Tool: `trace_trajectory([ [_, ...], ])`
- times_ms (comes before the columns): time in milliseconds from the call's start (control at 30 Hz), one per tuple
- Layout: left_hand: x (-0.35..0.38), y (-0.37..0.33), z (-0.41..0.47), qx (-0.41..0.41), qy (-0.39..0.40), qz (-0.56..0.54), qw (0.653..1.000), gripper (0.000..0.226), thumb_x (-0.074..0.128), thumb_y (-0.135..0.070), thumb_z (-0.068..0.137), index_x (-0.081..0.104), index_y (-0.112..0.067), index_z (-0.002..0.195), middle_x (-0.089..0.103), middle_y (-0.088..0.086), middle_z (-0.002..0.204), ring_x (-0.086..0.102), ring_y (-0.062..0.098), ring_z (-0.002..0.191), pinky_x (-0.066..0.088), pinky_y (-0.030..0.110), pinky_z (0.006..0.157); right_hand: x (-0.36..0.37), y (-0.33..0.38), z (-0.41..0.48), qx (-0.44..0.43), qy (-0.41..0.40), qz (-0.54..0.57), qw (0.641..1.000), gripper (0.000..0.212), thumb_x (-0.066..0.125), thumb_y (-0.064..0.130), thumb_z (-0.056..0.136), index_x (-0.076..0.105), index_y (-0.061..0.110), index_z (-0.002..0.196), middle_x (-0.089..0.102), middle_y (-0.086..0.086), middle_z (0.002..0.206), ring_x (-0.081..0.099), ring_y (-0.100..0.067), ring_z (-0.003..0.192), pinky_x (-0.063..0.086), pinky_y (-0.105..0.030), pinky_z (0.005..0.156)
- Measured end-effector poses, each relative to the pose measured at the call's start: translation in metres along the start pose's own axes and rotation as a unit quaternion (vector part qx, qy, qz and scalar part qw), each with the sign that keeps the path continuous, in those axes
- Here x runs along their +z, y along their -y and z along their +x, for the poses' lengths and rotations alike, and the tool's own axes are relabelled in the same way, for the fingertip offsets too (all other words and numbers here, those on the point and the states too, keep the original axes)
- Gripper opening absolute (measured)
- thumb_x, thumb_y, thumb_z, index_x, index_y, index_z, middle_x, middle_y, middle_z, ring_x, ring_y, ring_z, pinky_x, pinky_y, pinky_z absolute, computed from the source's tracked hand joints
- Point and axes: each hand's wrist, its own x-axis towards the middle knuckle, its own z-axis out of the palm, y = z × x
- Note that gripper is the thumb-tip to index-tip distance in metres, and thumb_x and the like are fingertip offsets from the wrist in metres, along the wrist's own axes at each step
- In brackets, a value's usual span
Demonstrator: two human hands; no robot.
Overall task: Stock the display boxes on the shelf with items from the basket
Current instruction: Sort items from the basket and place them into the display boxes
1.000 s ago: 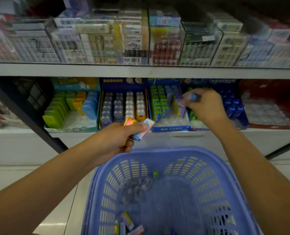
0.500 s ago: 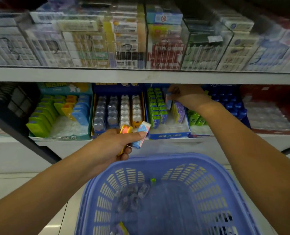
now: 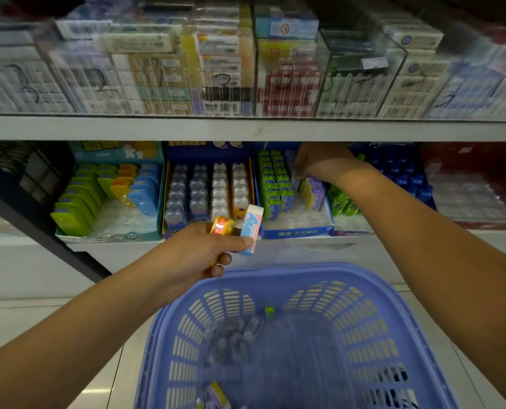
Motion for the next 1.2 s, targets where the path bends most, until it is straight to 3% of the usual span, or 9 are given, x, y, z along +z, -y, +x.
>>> trace_trajectory([
  [167,0.004,-0.005,-0.006,0.007,-0.005,0.022,1.0,0.027,0.075,-0.018,0.078,0.066,-0.012,0.103,0.054,0.001,0.072,0.043,0.009,0.059,0.034,0.02,0.049,-0.004,0.007,-0.004,0.011,0.005,-0.016,1.0,0.029,0.068,0.018,0.084,0.064,0.001,0.108,0.063,-0.014,0.111,0.058,-0.031,0.104,0.047,-0.033,0.083],
  [267,0.003,-0.008,-0.008,0.024,-0.015,0.017,0.999,0.021,0.077,-0.017,0.076,0.067,-0.012,0.094,0.049,0.0,0.065,0.041,0.009,0.056,0.034,0.02,0.048,0.006,0.012,-0.032,-0.015,-0.121,0.055,0.991,0.028,0.067,0.023,0.086,0.064,0.004,0.107,0.064,-0.011,0.102,0.059,-0.025,0.1,0.045,-0.027,0.079],
  [333,0.003,-0.007,-0.008,0.043,-0.026,0.006,0.999,0.014,0.077,-0.017,0.076,0.068,-0.015,0.087,0.049,-0.002,0.061,0.039,0.01,0.057,0.034,0.022,0.05,0.021,0.021,-0.066,-0.027,-0.17,0.291,0.941,0.022,0.069,0.032,0.084,0.067,0.013,0.094,0.066,0.0,0.084,0.062,-0.014,0.086,0.047,-0.022,0.072],
  [400,0.006,-0.006,-0.009,0.067,-0.036,0.006,0.997,0.009,0.077,-0.019,0.077,0.069,-0.018,0.082,0.05,-0.005,0.056,0.038,0.011,0.058,0.034,0.024,0.052,0.038,0.034,-0.106,-0.058,-0.083,0.489,0.866,0.018,0.068,0.044,0.077,0.068,0.027,0.082,0.067,0.014,0.07,0.061,0.003,0.07,0.047,-0.011,0.062],
  [500,0.013,-0.005,-0.01,0.095,-0.033,0.019,0.995,0.008,0.077,-0.017,0.077,0.071,-0.02,0.082,0.056,-0.007,0.057,0.041,0.009,0.056,0.036,0.021,0.051,0.064,0.046,-0.139,-0.093,0.009,0.588,0.804,0.013,0.071,0.033,0.078,0.07,0.025,0.088,0.072,0.009,0.077,0.064,-0.001,0.074,0.05,-0.013,0.066],
  [667,0.024,-0.009,-0.013,0.05,-0.011,-0.028,0.998,0.017,0.064,-0.018,0.09,0.067,-0.007,0.102,0.07,0.007,0.089,0.044,0.007,0.052,0.04,0.015,0.045,0.052,0.033,-0.129,-0.023,-0.105,0.674,0.731,0.005,0.054,0.007,0.093,0.056,0.008,0.097,0.068,-0.008,0.084,0.068,-0.012,0.065,0.054,-0.02,0.061],
  [833,0.026,-0.012,-0.014,-0.011,0.016,-0.064,0.998,0.033,0.051,-0.038,0.094,0.065,-0.008,0.103,0.068,0.001,0.07,0.05,0.007,0.046,0.041,0.017,0.041,0.02,-0.007,-0.089,-0.005,-0.252,0.259,0.933,0.02,0.062,0.008,0.088,0.065,0.007,0.108,0.065,-0.008,0.089,0.059,-0.015,0.074,0.039,-0.012,0.065],
  [1033,0.022,-0.014,-0.008,-0.029,0.002,-0.049,0.998,0.029,0.053,-0.039,0.093,0.059,-0.011,0.093,0.053,-0.001,0.059,0.043,0.007,0.042,0.031,0.017,0.037,0.004,-0.011,-0.054,-0.048,-0.173,0.136,0.974,0.024,0.066,0.007,0.085,0.066,0.003,0.109,0.067,-0.013,0.112,0.061,-0.027,0.103,0.042,-0.022,0.086],
  [1200,0.016,-0.015,-0.004,-0.038,-0.007,-0.068,0.997,0.021,0.053,-0.032,0.095,0.057,-0.012,0.09,0.056,0.002,0.058,0.044,0.009,0.04,0.03,0.017,0.036,0.001,-0.006,-0.038,-0.055,-0.122,0.121,0.984,0.022,0.065,0.014,0.088,0.066,0.007,0.109,0.066,-0.009,0.114,0.06,-0.022,0.105,0.042,-0.021,0.083],
])
